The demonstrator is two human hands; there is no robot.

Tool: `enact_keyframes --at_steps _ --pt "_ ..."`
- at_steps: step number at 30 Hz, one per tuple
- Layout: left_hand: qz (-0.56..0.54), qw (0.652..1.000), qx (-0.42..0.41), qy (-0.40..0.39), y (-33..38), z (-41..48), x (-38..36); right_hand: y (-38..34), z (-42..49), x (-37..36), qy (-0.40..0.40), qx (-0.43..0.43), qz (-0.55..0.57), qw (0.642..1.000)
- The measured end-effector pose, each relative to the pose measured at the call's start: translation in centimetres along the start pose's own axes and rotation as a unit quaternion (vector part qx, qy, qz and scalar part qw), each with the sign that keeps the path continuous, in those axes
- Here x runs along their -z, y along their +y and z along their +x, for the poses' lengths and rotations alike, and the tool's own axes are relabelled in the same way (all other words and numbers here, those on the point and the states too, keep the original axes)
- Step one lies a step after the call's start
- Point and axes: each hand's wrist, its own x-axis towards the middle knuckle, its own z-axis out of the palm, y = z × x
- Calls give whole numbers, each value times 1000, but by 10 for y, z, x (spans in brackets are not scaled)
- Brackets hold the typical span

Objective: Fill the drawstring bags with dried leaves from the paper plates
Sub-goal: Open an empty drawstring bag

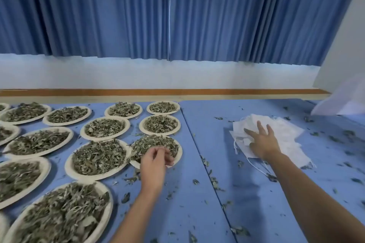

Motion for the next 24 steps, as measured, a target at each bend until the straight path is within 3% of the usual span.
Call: enact_keyframes --at_steps 4,9,12,14,16,18,21,24 --pt "-31 999 -6 10 -11 3 -4 2 16 0 8 -41 62 997" --pt "-60 998 -28 -7 -10 -2 -13 -5 6 -3 220 -44 220 950" --pt "-63 997 -44 -10 -12 -3 -14 -25 -11 10 345 -19 345 873" --pt "-65 996 -53 -6 -13 -5 -14 -51 -28 26 382 -19 493 782" --pt "-71 996 -61 0 -10 -6 -15 -81 -48 42 331 -38 666 667" --pt "-74 995 -72 3 -4 -6 -16 -111 -70 43 184 -54 792 580" --pt "-80 994 -73 -15 4 -10 -11 -152 -102 27 4 -63 852 519" --pt "-51 995 -70 -51 5 -15 7 -181 -125 9 -96 -76 867 484"
